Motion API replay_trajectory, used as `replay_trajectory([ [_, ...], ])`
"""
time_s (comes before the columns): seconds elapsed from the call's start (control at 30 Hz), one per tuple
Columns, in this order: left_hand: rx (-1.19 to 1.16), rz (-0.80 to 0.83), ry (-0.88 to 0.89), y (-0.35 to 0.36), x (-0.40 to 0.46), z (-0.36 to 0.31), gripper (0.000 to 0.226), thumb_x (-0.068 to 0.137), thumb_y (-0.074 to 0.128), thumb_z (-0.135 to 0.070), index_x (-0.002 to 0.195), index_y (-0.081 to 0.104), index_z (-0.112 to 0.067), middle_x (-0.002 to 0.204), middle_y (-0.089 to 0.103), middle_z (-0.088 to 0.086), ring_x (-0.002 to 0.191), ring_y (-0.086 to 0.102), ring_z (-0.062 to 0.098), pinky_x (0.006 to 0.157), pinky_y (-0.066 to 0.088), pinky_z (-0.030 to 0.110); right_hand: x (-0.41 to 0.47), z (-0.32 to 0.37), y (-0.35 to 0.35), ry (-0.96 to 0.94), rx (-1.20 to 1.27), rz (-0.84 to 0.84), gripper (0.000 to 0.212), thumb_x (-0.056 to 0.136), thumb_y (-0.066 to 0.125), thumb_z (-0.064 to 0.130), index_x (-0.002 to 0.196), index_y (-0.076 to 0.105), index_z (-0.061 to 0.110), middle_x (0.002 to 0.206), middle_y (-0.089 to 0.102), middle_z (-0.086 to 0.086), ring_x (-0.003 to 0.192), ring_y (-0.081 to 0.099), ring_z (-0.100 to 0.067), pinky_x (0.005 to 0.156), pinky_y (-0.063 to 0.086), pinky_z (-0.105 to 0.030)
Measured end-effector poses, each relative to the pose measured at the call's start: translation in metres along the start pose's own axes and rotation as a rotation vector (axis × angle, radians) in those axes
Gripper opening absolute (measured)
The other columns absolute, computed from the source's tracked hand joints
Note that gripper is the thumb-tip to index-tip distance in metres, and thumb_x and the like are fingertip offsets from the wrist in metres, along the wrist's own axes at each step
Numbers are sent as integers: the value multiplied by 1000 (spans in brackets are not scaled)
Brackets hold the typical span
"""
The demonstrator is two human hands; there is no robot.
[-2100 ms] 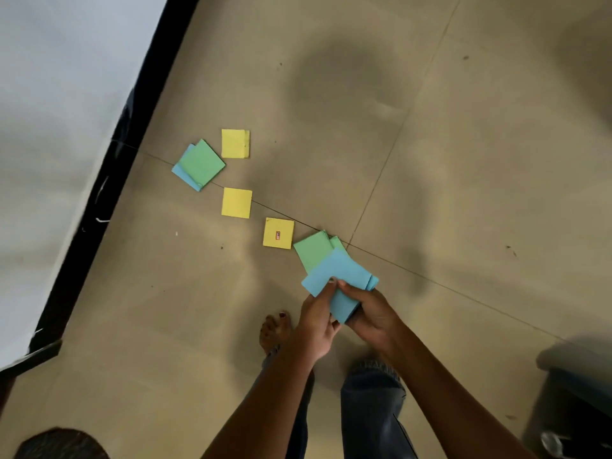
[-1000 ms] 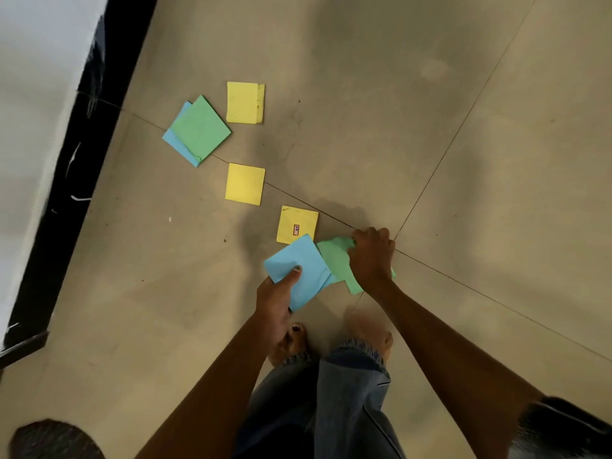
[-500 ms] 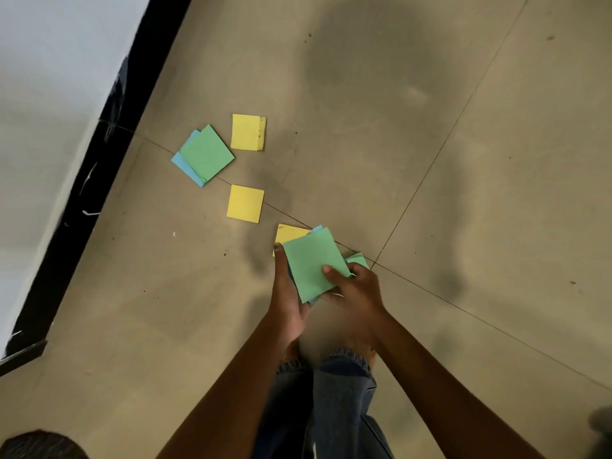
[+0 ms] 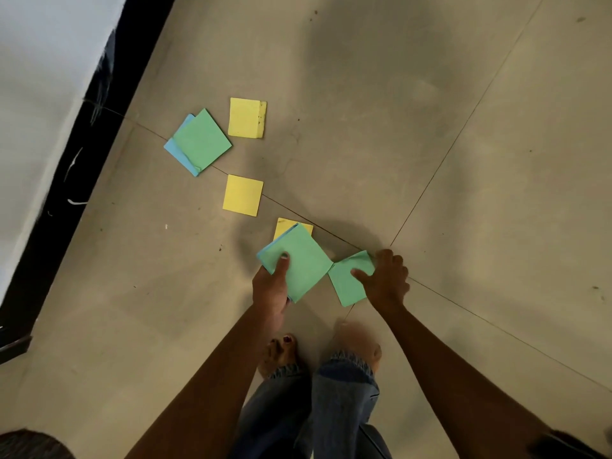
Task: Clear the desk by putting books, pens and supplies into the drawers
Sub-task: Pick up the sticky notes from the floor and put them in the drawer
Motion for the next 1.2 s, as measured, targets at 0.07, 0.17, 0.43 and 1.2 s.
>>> replay_trajectory([
  [0.07,11,4,-4,-2,3,1,22,94,54,-28,113,51,-18,108,61,10,80,61,18,56,47,27,2,-3,16,-28,-177,11,78,72,76,38,131,34,9,127,43,-14,118,40,-31,87,43,-46],
  [0.17,26,19,-18,-5,7,3,21,94,54,-29,113,51,-20,102,62,5,80,61,16,59,48,27,6,-4,31,-14,-165,-17,77,71,78,29,131,34,7,128,47,-15,119,40,-32,90,40,-45],
  [0.43,53,17,-32,-14,-22,-1,21,94,54,-30,114,53,-21,98,63,2,81,61,16,58,48,27,-33,-6,-12,-21,504,61,39,81,68,11,118,58,5,113,60,-16,100,58,-28,80,47,-31],
  [1.2,95,148,-38,-43,-84,-94,38,91,43,-54,104,59,-23,104,69,9,90,67,24,74,55,35,-120,135,-77,-438,458,394,65,73,78,19,125,39,10,118,52,-7,107,54,-22,83,52,-36],
])
Point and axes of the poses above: each hand's wrist, its own x-axis towards the middle knuckle, its own y-axis out of the palm, z = x × y, the point moved 1 cm from there along x, towards the middle knuckle
